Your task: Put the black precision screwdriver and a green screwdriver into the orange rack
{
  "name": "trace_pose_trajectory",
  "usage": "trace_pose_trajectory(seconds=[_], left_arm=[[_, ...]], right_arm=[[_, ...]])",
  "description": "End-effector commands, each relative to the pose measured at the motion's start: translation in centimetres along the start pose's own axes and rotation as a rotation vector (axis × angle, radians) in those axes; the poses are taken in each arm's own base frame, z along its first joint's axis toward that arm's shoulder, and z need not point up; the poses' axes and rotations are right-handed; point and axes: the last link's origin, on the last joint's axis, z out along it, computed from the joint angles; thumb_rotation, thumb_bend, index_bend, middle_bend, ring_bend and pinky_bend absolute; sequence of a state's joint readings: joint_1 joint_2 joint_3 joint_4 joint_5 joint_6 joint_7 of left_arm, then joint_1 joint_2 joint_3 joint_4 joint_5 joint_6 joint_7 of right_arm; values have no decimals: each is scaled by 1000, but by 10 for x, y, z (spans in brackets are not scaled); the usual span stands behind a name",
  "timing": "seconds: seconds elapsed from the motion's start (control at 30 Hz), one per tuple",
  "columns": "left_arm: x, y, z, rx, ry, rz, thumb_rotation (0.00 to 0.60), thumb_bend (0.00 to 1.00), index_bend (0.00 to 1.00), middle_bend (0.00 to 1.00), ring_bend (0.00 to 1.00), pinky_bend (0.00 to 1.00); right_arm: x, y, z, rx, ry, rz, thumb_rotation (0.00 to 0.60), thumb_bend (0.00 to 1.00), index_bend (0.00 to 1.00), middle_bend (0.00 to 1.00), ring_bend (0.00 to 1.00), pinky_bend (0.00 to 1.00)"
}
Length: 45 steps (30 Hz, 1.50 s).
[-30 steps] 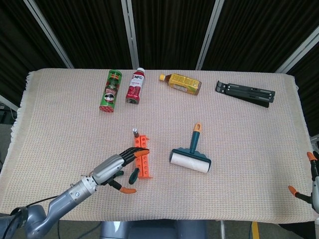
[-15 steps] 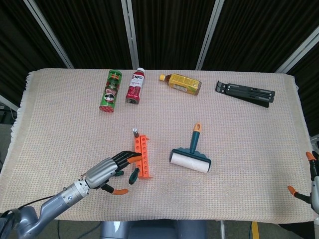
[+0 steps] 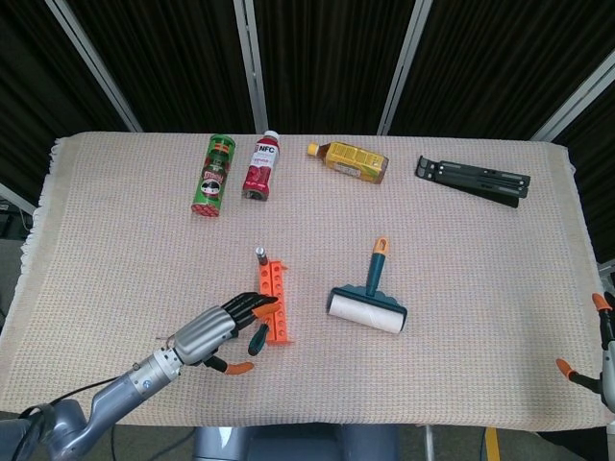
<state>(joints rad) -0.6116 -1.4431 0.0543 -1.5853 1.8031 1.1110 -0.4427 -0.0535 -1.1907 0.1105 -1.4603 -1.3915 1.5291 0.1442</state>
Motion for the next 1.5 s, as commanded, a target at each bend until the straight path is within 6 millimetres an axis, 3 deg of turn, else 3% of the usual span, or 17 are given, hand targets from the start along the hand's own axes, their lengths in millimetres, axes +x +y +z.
trace_pose_trajectory(seconds=[0.03, 0.3, 0.63, 1.1, 1.5], left_arm=[[-5, -2, 5, 5, -7, -1, 600, 240, 0, 0, 0, 0], [-17, -1, 26, -12, -1, -50, 600, 320, 21, 35, 0, 18], [-28, 1, 51, -28, 22, -148, 600, 518, 213, 194, 43, 133], [-31, 6, 61, -70, 57, -307, 600, 776, 388, 352, 187, 324], [-30, -2, 67, -46, 94, -408, 600, 823, 415, 377, 206, 331]], right_arm=[[0, 0, 0, 1, -1, 1, 600, 0, 0, 0, 0, 0], [1, 2, -1, -5, 2, 7, 600, 0, 0, 0, 0, 0], [2, 4, -3, -11, 5, 7, 600, 0, 0, 0, 0, 0], [2, 7, -4, -23, 6, 5, 600, 0, 0, 0, 0, 0], [2, 7, -4, -27, 4, 5, 600, 0, 0, 0, 0, 0]])
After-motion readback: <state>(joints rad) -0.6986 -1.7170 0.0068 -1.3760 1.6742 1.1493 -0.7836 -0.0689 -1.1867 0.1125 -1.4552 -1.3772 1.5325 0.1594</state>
